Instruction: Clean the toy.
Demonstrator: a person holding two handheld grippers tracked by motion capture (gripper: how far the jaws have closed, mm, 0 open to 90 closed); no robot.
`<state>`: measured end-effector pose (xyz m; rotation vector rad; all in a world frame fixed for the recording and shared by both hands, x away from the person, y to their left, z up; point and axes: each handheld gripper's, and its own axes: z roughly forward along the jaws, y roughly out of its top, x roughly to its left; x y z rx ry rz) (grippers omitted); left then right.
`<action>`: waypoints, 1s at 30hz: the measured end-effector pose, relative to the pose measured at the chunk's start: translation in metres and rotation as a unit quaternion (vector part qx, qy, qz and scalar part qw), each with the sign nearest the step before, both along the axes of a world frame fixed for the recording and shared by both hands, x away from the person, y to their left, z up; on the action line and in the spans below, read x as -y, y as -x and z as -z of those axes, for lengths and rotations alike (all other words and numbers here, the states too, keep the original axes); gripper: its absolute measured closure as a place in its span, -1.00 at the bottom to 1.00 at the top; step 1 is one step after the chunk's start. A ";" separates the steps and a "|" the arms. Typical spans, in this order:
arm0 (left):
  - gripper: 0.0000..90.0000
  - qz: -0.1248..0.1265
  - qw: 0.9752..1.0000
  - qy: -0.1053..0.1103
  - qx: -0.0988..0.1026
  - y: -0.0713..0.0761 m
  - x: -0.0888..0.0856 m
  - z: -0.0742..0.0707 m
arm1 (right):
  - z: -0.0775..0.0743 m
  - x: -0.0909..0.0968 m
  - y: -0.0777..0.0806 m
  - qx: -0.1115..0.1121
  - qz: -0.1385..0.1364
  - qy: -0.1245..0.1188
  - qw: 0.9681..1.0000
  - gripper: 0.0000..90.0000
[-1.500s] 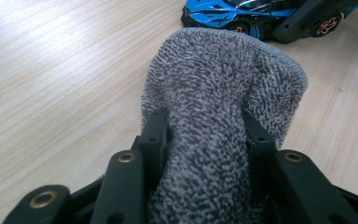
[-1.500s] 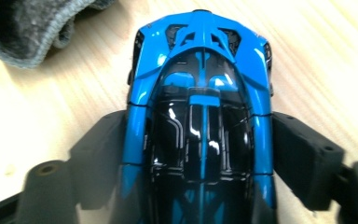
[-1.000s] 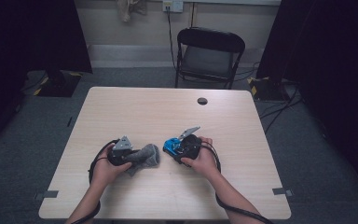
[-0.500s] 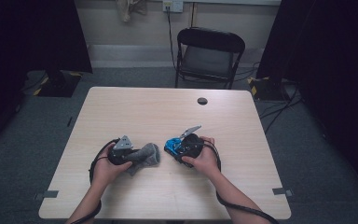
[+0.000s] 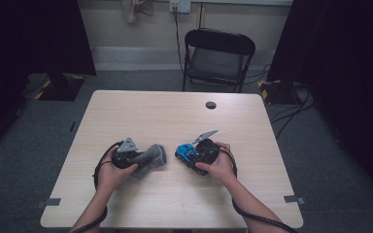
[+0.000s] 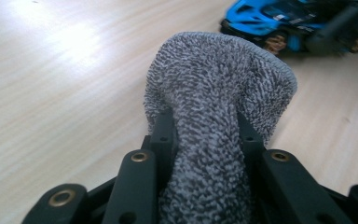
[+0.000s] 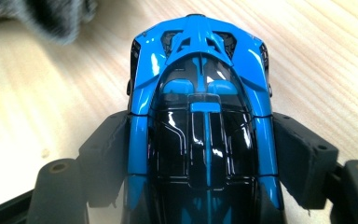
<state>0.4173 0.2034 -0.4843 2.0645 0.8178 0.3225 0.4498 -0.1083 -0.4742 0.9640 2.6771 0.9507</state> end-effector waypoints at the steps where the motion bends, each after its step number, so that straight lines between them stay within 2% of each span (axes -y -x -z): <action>1: 0.54 -0.005 1.000 -0.003 -0.001 -0.002 0.000 -0.001 | -0.002 0.000 0.001 -0.001 -0.001 0.000 1.000 -0.41; 4: 0.55 -0.022 1.000 0.002 -0.005 -0.010 0.004 -0.004 | -0.006 -0.002 0.003 -0.002 -0.011 -0.010 1.000 -0.41; 6: 0.55 -0.031 1.000 0.002 -0.001 -0.014 0.006 -0.006 | -0.008 -0.003 0.004 -0.001 -0.015 -0.013 1.000 -0.41; 7: 0.55 -0.049 0.999 0.003 -0.003 -0.022 0.010 -0.012 | -0.012 -0.006 0.007 0.003 -0.023 -0.017 1.000 -0.37; 10: 0.56 -0.061 0.998 0.002 0.000 -0.029 0.013 -0.017 | -0.015 -0.009 0.010 0.003 -0.035 -0.021 0.999 -0.37; 11: 0.55 -0.058 0.998 -0.009 0.002 -0.033 0.019 -0.019 | -0.016 -0.013 0.012 0.009 -0.043 -0.007 0.999 -0.37; 13: 0.55 -0.057 0.998 -0.014 0.004 -0.034 0.023 -0.020 | -0.016 -0.014 0.012 0.007 -0.041 -0.013 0.999 -0.37; 14: 0.55 -0.054 0.998 -0.007 0.006 -0.035 0.028 -0.021 | -0.016 -0.016 0.012 0.001 -0.044 -0.019 0.999 -0.37; 15: 0.55 -0.055 0.998 -0.008 0.008 -0.035 0.030 -0.021 | -0.015 -0.017 0.012 0.006 -0.043 -0.015 0.999 -0.37; 18: 0.55 -0.056 0.998 -0.008 0.012 -0.036 0.032 -0.023 | -0.015 -0.020 0.014 0.001 -0.054 -0.016 0.998 -0.37; 19: 0.55 -0.053 0.998 -0.020 0.016 -0.037 0.036 -0.026 | -0.015 -0.022 0.015 -0.001 -0.059 -0.012 0.998 -0.37; 20: 0.55 -0.047 0.999 -0.023 0.017 -0.038 0.037 -0.028 | -0.015 -0.023 0.016 0.002 -0.061 -0.013 0.998 -0.37; 23: 0.55 -0.046 0.999 -0.020 0.018 -0.039 0.041 -0.030 | -0.017 -0.027 0.018 0.001 -0.068 -0.014 0.998 -0.37; 24: 0.55 -0.031 0.999 -0.023 0.013 -0.039 0.045 -0.031 | -0.017 -0.028 0.018 -0.002 -0.069 -0.015 0.998 -0.37; 27: 0.55 -0.009 1.000 -0.022 0.015 -0.035 0.052 -0.032 | -0.017 -0.028 0.015 -0.001 -0.061 -0.010 0.998 -0.37; 28: 0.55 -0.009 1.000 -0.022 0.015 -0.035 0.052 -0.032 | -0.017 -0.027 0.013 -0.003 -0.056 -0.008 0.998 -0.37; 29: 0.55 0.005 0.999 -0.031 0.015 -0.032 0.054 -0.033 | -0.016 -0.026 0.012 -0.003 -0.055 -0.007 0.998 -0.37; 30: 0.56 0.005 0.999 -0.031 0.015 -0.032 0.054 -0.033 | -0.016 -0.024 0.011 -0.004 -0.053 -0.009 0.999 -0.37</action>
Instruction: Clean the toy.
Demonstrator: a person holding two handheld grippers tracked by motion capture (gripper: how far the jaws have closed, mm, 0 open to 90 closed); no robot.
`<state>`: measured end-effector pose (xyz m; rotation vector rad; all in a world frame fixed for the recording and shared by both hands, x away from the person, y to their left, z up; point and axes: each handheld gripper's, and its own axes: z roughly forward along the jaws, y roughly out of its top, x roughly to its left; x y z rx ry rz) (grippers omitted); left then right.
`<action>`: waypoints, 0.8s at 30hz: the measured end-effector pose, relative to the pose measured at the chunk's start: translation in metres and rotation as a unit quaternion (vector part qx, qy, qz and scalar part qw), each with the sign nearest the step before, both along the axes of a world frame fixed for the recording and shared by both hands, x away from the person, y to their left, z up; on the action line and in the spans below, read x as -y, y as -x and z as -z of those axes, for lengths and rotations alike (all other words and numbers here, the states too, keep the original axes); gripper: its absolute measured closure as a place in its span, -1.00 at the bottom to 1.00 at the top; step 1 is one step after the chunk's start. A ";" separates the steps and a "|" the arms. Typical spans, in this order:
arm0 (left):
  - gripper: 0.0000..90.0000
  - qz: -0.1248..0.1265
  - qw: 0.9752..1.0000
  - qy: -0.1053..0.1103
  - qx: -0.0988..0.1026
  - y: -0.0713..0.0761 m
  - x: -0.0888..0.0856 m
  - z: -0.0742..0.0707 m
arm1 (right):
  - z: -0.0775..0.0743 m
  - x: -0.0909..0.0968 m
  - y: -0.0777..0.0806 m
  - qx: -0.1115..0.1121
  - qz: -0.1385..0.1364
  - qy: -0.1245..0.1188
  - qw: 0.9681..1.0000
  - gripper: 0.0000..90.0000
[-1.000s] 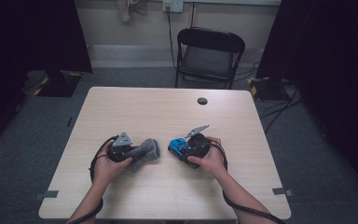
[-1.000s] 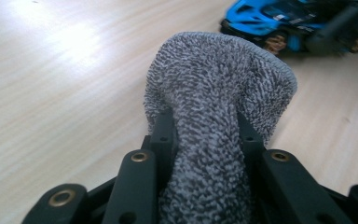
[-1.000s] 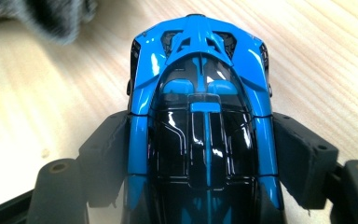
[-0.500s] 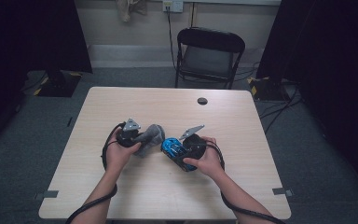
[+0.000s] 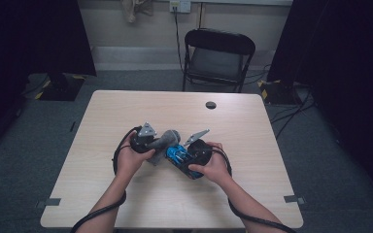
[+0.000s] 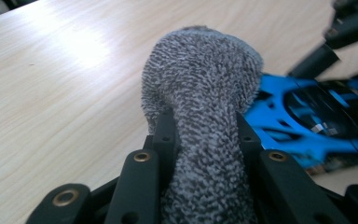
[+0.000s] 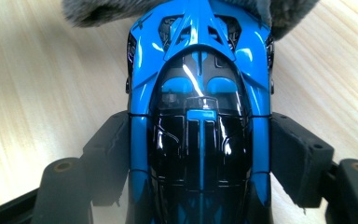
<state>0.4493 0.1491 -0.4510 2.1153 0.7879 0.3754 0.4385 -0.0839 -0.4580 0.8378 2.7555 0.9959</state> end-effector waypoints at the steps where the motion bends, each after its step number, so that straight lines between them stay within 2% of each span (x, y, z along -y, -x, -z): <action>1: 0.56 0.007 1.000 -0.006 0.005 0.003 0.001 -0.001 | 0.000 0.001 0.000 -0.001 0.001 0.002 1.000 -0.37; 4: 0.56 0.012 1.000 -0.005 0.001 0.005 0.000 -0.001 | -0.001 0.003 -0.001 0.000 0.005 0.004 1.000 -0.37; 9: 0.56 0.014 1.000 0.012 -0.009 0.009 -0.004 0.001 | -0.003 0.003 -0.003 0.003 0.011 0.009 1.000 -0.37; 13: 0.56 0.019 1.000 0.014 -0.015 0.014 -0.006 0.002 | -0.004 0.004 -0.005 -0.001 0.021 0.013 1.000 -0.37; 20: 0.56 0.031 0.999 0.011 -0.013 0.021 -0.007 0.003 | -0.003 0.006 -0.009 -0.003 0.030 0.018 0.999 -0.37; 24: 0.56 0.041 0.999 0.023 -0.027 0.025 -0.006 0.003 | -0.004 0.008 -0.012 -0.004 0.036 0.018 0.999 -0.37</action>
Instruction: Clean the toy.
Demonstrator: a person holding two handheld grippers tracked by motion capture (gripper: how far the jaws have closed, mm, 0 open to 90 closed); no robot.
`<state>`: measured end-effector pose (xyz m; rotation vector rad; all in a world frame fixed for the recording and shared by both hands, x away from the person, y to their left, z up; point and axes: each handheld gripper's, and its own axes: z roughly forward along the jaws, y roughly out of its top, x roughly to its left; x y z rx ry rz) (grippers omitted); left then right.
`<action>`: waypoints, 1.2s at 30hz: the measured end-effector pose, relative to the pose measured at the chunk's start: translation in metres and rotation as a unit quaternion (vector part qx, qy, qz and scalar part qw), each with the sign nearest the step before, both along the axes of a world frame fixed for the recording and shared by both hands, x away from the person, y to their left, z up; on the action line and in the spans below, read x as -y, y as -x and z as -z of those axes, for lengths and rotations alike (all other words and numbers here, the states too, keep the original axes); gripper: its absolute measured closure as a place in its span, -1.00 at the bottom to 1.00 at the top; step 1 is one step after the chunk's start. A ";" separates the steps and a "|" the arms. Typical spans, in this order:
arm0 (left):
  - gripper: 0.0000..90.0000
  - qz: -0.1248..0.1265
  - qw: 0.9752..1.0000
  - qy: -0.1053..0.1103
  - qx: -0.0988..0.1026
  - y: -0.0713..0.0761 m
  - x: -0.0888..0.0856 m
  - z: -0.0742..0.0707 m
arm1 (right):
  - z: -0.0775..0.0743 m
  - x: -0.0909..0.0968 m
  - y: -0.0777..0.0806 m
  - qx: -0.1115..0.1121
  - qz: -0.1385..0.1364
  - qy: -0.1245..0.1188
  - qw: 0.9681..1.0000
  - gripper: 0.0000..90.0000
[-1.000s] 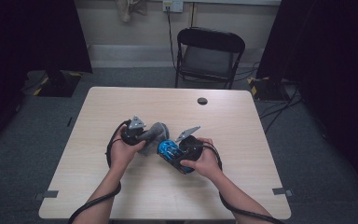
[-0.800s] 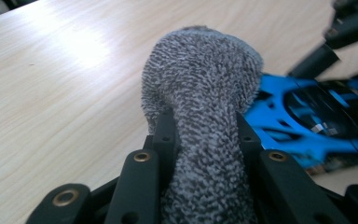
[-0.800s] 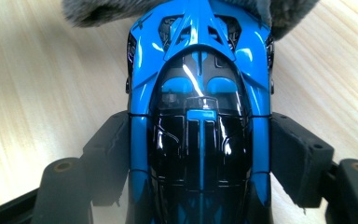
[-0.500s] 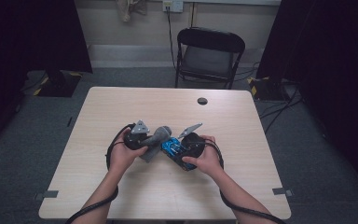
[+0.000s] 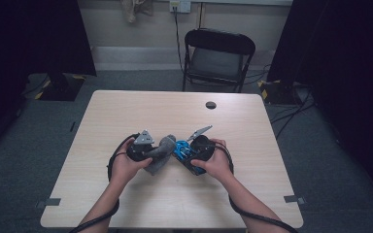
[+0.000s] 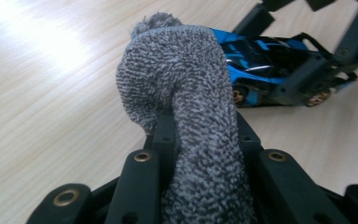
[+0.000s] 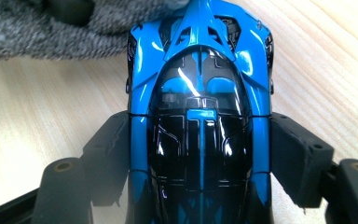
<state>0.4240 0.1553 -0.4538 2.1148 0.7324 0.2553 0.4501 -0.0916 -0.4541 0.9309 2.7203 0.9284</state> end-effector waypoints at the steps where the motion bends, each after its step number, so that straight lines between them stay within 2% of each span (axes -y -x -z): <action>1: 0.56 0.007 1.000 -0.001 -0.001 0.002 0.000 0.000 | 0.000 0.002 -0.001 0.000 0.006 0.000 1.000 -0.37; 5: 0.56 0.016 1.000 -0.003 0.001 0.006 -0.001 -0.002 | -0.001 0.006 -0.003 -0.002 0.005 0.002 1.000 -0.37; 7: 0.56 0.012 1.000 -0.002 0.005 0.008 -0.005 -0.003 | -0.001 0.008 -0.003 0.000 0.006 0.002 1.000 -0.37; 8: 0.56 0.007 1.000 -0.002 0.005 0.008 -0.009 -0.004 | -0.001 0.009 -0.002 -0.002 0.003 0.001 1.000 -0.37; 10: 0.56 -0.017 1.000 0.002 0.010 0.003 -0.022 -0.009 | -0.003 0.012 0.000 -0.003 -0.002 -0.005 1.000 -0.37; 13: 0.56 -0.028 1.000 0.005 0.013 -0.003 -0.029 -0.014 | -0.004 0.011 0.003 -0.002 -0.006 -0.002 1.000 -0.37; 14: 0.56 -0.036 0.999 -0.003 0.023 -0.008 -0.031 -0.019 | -0.005 0.010 0.006 -0.003 -0.012 -0.004 1.000 -0.37; 16: 0.56 -0.037 0.999 -0.001 0.022 -0.011 -0.031 -0.022 | -0.006 0.006 0.009 -0.002 -0.022 -0.003 1.000 -0.37; 17: 0.56 -0.042 0.999 -0.004 0.025 -0.017 -0.028 -0.028 | -0.006 0.004 0.011 -0.001 -0.026 -0.002 1.000 -0.37; 18: 0.56 -0.042 0.999 -0.004 0.025 -0.017 -0.028 -0.028 | -0.006 0.004 0.011 -0.001 -0.026 -0.002 1.000 -0.37; 21: 0.55 -0.032 0.999 0.003 0.023 -0.029 -0.016 -0.037 | -0.007 -0.004 0.015 -0.004 -0.038 -0.004 0.999 -0.37; 25: 0.55 -0.029 0.999 -0.012 0.027 -0.038 -0.004 -0.042 | -0.008 -0.010 0.018 -0.004 -0.049 -0.005 0.999 -0.37; 28: 0.55 -0.029 0.999 -0.015 0.016 -0.043 0.001 -0.039 | -0.009 -0.012 0.019 -0.002 -0.054 -0.005 0.999 -0.37; 31: 0.55 -0.026 0.999 -0.021 0.015 -0.045 0.002 -0.036 | -0.009 -0.013 0.019 -0.002 -0.059 -0.002 0.998 -0.37; 34: 0.55 -0.021 1.000 -0.019 -0.003 -0.045 0.006 -0.028 | -0.009 -0.012 0.020 -0.004 -0.062 -0.003 0.998 -0.37; 36: 0.55 -0.018 1.000 -0.022 -0.005 -0.045 0.007 -0.026 | -0.009 -0.012 0.020 0.001 -0.063 0.000 0.998 -0.37</action>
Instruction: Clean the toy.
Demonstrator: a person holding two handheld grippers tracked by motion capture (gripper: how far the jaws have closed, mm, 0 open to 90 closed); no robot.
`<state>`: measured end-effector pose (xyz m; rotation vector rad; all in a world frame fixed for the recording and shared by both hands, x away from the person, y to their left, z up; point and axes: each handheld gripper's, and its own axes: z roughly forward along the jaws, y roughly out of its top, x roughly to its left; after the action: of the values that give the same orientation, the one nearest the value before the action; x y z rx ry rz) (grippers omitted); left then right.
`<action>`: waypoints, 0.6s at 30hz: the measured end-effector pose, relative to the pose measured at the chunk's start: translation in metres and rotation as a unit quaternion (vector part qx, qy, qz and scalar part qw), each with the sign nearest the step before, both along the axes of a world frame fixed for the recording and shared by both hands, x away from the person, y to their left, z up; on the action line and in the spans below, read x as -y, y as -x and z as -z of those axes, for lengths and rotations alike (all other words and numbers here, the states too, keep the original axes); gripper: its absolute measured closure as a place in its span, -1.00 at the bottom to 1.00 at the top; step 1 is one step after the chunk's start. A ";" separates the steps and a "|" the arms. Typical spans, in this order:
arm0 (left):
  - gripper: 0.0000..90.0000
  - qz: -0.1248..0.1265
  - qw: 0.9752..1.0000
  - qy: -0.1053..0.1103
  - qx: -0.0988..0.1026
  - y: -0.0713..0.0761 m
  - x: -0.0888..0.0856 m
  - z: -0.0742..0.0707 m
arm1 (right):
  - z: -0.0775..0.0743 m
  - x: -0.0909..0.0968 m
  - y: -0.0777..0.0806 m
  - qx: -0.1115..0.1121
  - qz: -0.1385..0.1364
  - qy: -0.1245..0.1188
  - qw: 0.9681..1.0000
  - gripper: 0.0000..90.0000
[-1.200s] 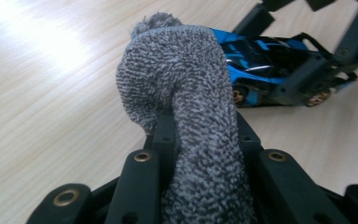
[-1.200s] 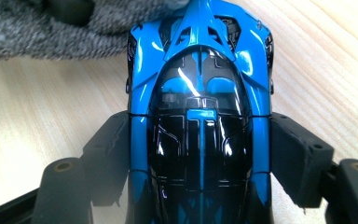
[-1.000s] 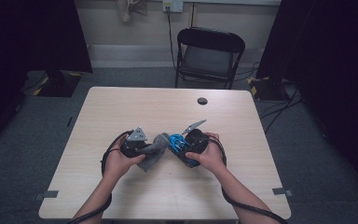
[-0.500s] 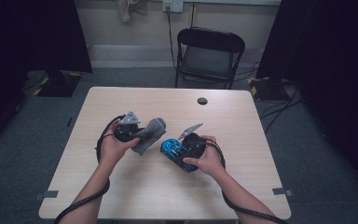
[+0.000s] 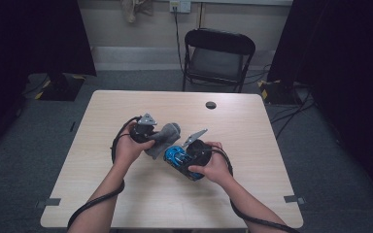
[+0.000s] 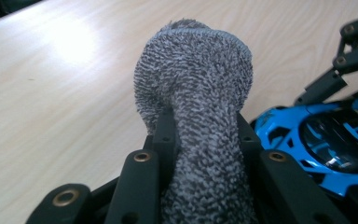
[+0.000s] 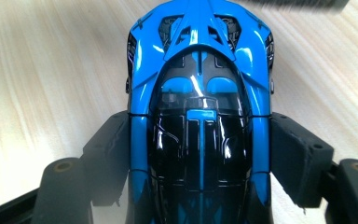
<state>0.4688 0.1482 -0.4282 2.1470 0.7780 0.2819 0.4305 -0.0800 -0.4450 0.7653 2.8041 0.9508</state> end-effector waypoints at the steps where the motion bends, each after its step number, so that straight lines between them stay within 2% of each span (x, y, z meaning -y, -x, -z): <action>1: 0.56 0.006 1.000 0.004 -0.005 0.000 0.003 0.004 | 0.000 0.000 0.000 -0.002 -0.002 0.002 1.000 -0.37; 5: 0.56 0.012 1.000 0.005 -0.014 0.001 0.006 0.007 | -0.001 -0.001 0.000 0.000 -0.004 0.009 1.000 -0.37; 18: 0.56 0.023 1.000 0.002 -0.016 0.006 0.001 0.005 | -0.001 -0.004 -0.004 0.003 -0.009 0.018 1.000 -0.37</action>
<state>0.4632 0.1468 -0.4332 2.1662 0.7450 0.2229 0.4344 -0.0761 -0.4439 0.7340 2.8192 0.9013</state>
